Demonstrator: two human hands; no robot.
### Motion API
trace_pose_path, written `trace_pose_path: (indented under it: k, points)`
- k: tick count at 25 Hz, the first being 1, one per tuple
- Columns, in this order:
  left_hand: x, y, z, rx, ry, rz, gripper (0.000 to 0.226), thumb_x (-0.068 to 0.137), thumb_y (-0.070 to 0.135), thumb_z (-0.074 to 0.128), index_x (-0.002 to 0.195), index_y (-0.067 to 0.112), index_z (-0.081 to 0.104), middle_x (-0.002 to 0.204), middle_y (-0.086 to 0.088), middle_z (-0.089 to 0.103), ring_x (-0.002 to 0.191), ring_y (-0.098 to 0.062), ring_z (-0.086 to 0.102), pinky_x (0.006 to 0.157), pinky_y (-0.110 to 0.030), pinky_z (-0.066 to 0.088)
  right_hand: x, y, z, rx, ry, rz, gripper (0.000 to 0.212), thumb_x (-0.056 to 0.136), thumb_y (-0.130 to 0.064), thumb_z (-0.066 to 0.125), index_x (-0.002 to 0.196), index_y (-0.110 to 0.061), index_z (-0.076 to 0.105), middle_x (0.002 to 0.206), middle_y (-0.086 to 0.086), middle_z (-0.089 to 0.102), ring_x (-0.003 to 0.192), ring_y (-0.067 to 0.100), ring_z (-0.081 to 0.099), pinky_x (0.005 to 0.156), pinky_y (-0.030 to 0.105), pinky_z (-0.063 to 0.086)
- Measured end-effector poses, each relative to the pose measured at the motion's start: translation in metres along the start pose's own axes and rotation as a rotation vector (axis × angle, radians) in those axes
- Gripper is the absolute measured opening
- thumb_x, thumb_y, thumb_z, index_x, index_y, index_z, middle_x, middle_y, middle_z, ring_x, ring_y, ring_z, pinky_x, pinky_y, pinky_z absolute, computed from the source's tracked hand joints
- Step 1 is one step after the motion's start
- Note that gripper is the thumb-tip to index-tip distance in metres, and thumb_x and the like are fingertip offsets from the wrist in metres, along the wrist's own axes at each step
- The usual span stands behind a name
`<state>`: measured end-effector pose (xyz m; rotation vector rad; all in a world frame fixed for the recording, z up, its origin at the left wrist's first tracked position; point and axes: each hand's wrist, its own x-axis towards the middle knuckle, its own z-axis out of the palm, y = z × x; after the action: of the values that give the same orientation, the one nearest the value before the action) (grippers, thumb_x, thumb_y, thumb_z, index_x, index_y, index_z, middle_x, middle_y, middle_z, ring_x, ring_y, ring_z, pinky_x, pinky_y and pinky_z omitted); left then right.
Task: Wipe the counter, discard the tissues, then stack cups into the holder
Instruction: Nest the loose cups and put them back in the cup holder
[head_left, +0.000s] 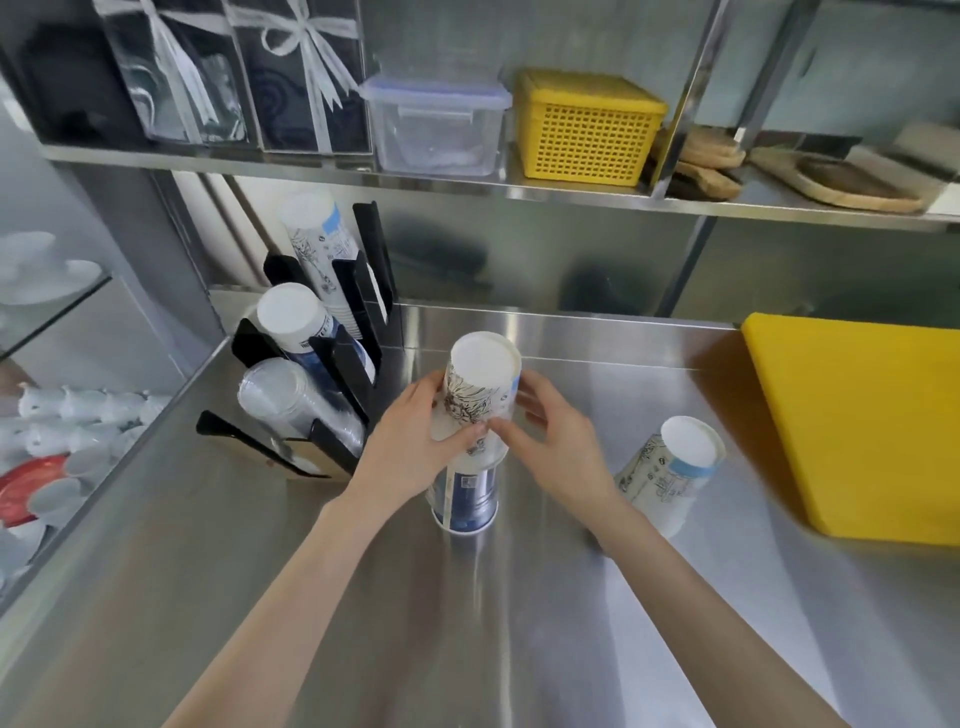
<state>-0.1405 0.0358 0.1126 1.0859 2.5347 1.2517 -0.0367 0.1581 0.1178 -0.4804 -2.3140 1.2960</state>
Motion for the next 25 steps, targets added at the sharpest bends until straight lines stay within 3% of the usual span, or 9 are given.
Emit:
trace_pose_path:
  k: [5, 11, 15, 22, 25]
  points:
    - [-0.017, 0.019, -0.014, -0.022, 0.059, 0.058, 0.069, 0.071, 0.044, 0.068, 0.129, 0.020, 0.039, 0.126, -0.002, 0.054, 0.113, -0.018, 0.051, 0.092, -0.031, 0.041, -0.019, -0.022, -0.013, 0.024, 0.030, -0.081, 0.050, 0.080, -0.021, 0.065, 0.126, -0.024, 0.045, 0.102, -0.032, 0.050, 0.087, -0.031, 0.044, 0.071, -0.010, 0.031]
    - [-0.063, 0.022, -0.009, -0.065, 0.050, 0.080, 0.072, 0.064, 0.054, 0.065, 0.125, 0.026, 0.040, 0.113, 0.013, 0.046, 0.104, -0.008, 0.049, 0.086, -0.027, 0.039, -0.068, -0.019, -0.015, 0.074, 0.055, -0.064, 0.048, 0.079, -0.024, 0.067, 0.122, -0.034, 0.048, 0.105, -0.037, 0.050, 0.096, -0.025, 0.048, 0.078, -0.006, 0.034]
    - [-0.097, -0.001, 0.018, -0.115, -0.058, -0.045, 0.069, 0.066, 0.050, 0.068, 0.124, 0.027, 0.040, 0.118, 0.009, 0.050, 0.104, -0.008, 0.051, 0.086, -0.026, 0.040, -0.102, 0.007, -0.002, 0.081, -0.020, 0.038, 0.047, 0.078, -0.019, 0.067, 0.116, -0.039, 0.045, 0.106, -0.034, 0.052, 0.096, -0.023, 0.049, 0.079, -0.004, 0.036]
    - [-0.131, -0.036, 0.062, -0.079, -0.236, -0.241, 0.063, 0.069, 0.039, 0.072, 0.122, 0.018, 0.044, 0.122, -0.003, 0.058, 0.113, -0.019, 0.054, 0.094, -0.035, 0.044, -0.137, 0.053, 0.025, 0.004, -0.111, 0.202, 0.048, 0.077, -0.014, 0.067, 0.121, -0.019, 0.049, 0.100, -0.028, 0.051, 0.087, -0.028, 0.047, 0.074, -0.007, 0.033]
    - [-0.133, -0.040, 0.069, -0.060, -0.304, -0.266, 0.066, 0.070, 0.041, 0.070, 0.125, 0.018, 0.042, 0.125, -0.003, 0.057, 0.115, -0.019, 0.053, 0.097, -0.039, 0.043, -0.139, 0.060, 0.028, -0.007, -0.118, 0.239, 0.048, 0.077, -0.013, 0.067, 0.121, -0.019, 0.049, 0.103, -0.020, 0.054, 0.086, -0.016, 0.053, 0.074, -0.007, 0.033]
